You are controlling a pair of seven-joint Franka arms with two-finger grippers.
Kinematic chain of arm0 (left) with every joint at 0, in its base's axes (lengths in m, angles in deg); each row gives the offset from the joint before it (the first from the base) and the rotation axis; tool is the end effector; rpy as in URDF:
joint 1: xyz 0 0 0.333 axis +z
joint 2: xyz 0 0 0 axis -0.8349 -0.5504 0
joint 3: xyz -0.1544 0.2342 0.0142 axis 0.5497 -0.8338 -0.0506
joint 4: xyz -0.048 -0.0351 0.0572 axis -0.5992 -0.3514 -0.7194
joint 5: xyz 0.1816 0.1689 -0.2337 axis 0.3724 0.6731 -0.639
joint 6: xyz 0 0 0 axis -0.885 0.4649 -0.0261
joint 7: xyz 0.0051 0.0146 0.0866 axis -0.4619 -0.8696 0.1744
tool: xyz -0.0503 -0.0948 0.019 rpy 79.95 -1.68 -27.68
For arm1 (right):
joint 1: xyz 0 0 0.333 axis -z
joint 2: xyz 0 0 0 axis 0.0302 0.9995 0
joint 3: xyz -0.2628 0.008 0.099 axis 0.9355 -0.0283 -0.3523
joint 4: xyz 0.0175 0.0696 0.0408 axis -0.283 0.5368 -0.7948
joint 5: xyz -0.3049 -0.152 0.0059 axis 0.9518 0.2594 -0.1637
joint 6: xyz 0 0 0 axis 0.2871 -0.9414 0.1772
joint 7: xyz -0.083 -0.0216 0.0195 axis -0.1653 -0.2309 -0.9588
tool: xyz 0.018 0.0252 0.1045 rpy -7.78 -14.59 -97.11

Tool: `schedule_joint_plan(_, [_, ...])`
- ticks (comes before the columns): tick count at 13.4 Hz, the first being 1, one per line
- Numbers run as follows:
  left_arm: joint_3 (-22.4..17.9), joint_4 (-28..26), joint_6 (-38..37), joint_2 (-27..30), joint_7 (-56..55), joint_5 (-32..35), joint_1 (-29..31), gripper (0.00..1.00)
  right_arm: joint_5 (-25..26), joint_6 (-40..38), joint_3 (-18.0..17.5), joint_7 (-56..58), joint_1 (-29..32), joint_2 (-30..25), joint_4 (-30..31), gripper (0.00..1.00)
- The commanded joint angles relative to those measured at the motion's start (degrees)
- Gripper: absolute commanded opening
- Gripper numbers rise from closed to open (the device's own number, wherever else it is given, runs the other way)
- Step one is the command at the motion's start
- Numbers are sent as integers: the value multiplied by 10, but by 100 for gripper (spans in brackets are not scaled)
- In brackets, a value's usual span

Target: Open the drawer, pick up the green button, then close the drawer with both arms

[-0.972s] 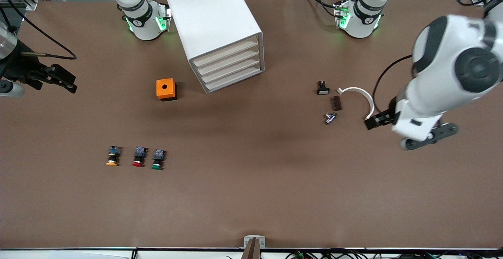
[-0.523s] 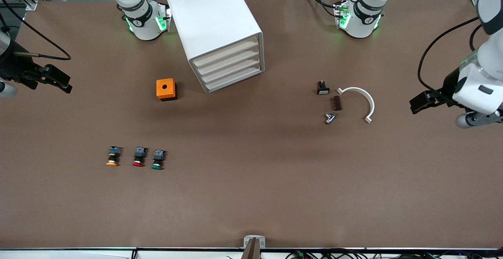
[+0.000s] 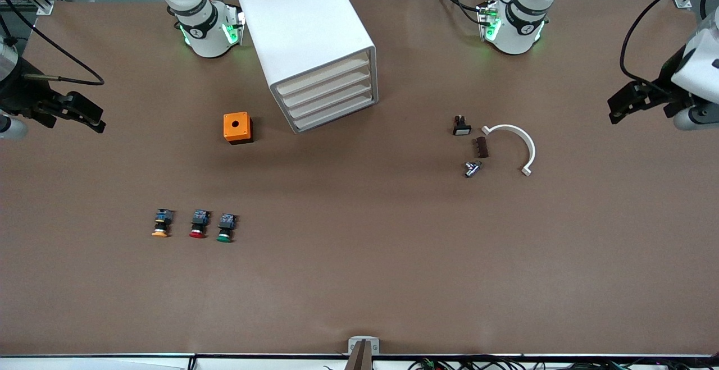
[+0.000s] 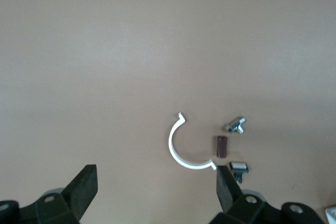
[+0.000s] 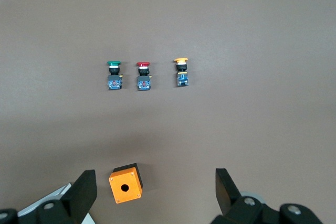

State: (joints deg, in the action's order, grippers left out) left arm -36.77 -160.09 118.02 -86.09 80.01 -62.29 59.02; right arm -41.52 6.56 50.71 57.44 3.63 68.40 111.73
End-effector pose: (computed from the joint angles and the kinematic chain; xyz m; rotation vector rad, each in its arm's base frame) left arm 0.4913 -0.0502 0.6011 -3.0516 -0.0818 -0.0286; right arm 0.5015 0.0154 0.5869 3.1058 -0.1775 0.0636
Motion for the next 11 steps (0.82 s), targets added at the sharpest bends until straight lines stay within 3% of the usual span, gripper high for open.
schedule_joint_plan(1, [3, -22, -17, 23, 16, -27, 7, 100, -1, -9, -8, 1, 10, -2, -7, 100])
schedule_joint_plan(5, [6, -32, -43, 35, 17, -39, 7, 100, -1, -11, -8, 1, 10, -3, -6, 100])
schedule_joint_plan(11, [10, -93, -10, 75, 16, -40, 7, 100, -1, -21, -8, 0, 9, -3, -6, 100])
